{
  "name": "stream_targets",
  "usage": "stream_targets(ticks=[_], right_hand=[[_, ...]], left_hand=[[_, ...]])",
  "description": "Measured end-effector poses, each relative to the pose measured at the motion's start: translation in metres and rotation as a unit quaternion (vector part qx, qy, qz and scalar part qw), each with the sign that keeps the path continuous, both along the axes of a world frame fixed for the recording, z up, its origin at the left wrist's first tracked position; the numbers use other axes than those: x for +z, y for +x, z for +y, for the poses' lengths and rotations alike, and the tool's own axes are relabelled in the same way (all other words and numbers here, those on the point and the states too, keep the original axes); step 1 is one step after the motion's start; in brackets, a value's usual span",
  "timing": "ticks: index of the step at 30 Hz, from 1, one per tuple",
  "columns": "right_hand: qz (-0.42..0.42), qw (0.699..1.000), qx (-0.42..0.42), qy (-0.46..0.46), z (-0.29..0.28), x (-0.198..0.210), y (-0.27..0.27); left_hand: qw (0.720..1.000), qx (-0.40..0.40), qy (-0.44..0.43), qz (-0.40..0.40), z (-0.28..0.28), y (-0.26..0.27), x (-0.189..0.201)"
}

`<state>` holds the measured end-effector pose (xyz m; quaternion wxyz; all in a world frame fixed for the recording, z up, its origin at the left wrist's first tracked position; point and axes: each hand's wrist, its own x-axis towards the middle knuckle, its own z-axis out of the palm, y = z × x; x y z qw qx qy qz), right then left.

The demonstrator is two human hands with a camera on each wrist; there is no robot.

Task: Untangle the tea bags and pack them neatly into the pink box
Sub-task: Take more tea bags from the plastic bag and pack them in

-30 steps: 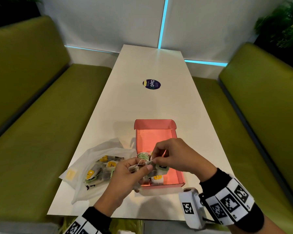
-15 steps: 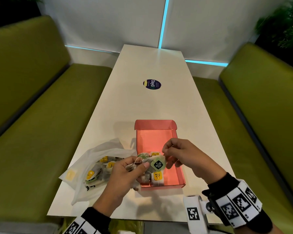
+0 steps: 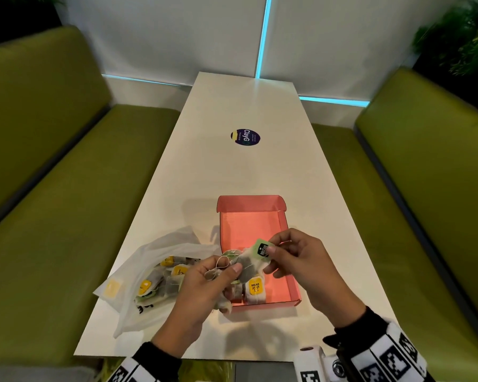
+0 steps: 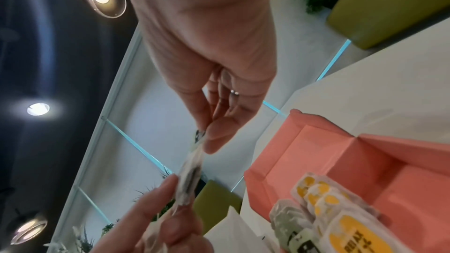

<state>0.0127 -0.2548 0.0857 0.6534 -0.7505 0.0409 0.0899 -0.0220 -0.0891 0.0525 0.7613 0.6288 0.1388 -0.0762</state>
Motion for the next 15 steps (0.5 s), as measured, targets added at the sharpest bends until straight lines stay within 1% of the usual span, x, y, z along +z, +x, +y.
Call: stream_targets(ticks=[2, 5, 8, 10, 12, 14, 15], right_hand=[[0.0, 1.0, -0.021, 0.011, 0.002, -0.001, 0.001], [-0.005, 0.999, -0.031, 0.025, 0.004, -0.003, 0.003], [0.019, 0.996, -0.025, 0.078, 0.005, -0.002, 0.005], [0.032, 0.994, -0.015, 0.104, 0.005, 0.0, 0.006], [0.022, 0.995, 0.004, 0.092, 0.004, 0.001, 0.006], [-0.003, 0.996, 0.036, 0.081, 0.002, 0.003, 0.006], [-0.013, 0.995, 0.055, 0.084, 0.0, 0.005, 0.006]], left_hand=[[1.0, 0.001, -0.004, -0.003, -0.001, 0.0, -0.001], [1.0, 0.0, -0.008, -0.011, -0.002, -0.001, -0.001], [1.0, -0.011, -0.002, -0.021, -0.003, 0.0, -0.002], [0.999, -0.029, 0.011, -0.03, -0.002, 0.0, -0.003], [0.997, -0.055, 0.024, -0.039, -0.002, -0.002, 0.0], [0.996, -0.073, 0.009, -0.046, 0.001, -0.002, 0.008], [0.997, -0.068, -0.009, -0.046, 0.003, 0.001, 0.009]])
